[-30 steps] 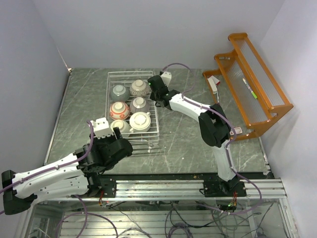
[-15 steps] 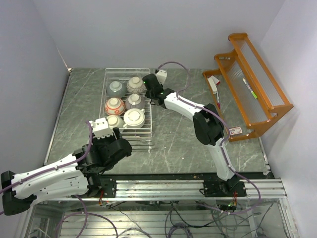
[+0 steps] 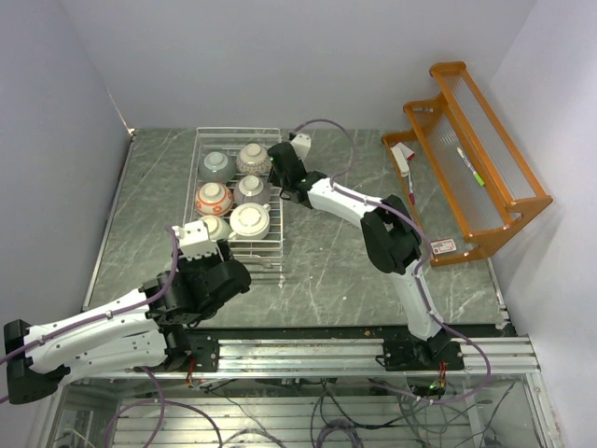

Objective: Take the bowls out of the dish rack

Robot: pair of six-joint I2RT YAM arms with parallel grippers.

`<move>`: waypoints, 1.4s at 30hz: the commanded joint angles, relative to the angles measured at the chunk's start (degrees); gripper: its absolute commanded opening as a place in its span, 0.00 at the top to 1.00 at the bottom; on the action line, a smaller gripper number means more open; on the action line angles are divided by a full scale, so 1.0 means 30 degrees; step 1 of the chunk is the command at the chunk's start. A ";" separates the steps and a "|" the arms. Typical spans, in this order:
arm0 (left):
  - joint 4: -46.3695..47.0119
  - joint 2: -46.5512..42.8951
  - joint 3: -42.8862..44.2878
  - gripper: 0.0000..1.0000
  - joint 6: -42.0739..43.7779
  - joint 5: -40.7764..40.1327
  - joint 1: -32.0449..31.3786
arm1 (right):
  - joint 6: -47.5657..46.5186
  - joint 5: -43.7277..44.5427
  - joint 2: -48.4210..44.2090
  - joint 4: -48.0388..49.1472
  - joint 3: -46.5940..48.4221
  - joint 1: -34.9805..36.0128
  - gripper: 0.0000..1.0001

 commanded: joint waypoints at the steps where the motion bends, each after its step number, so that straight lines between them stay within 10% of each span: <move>1: 0.1558 0.0023 0.0106 0.22 0.0763 -0.0117 -0.0082 | -0.0406 -0.0924 -0.1440 0.2220 -0.1489 0.0514 0.63; 8: 0.3026 0.0060 0.0383 0.21 0.2162 0.0271 -0.0082 | -0.2174 -0.0942 -0.3743 0.2422 -0.3188 0.0510 0.41; 21: 0.5351 0.4705 0.3928 0.18 0.6251 -0.0930 0.0640 | -0.3775 0.0844 -1.2057 0.5303 -1.1323 0.0338 0.39; 31: 1.2267 0.8583 0.5220 0.18 1.2432 0.5241 0.6890 | -0.3101 0.2542 -1.9838 0.7732 -2.1180 0.0352 0.40; 42: 2.0156 1.0558 0.4417 0.15 1.7929 0.8664 0.8219 | -0.5233 0.4075 -2.3477 0.8508 -2.5595 0.0267 0.38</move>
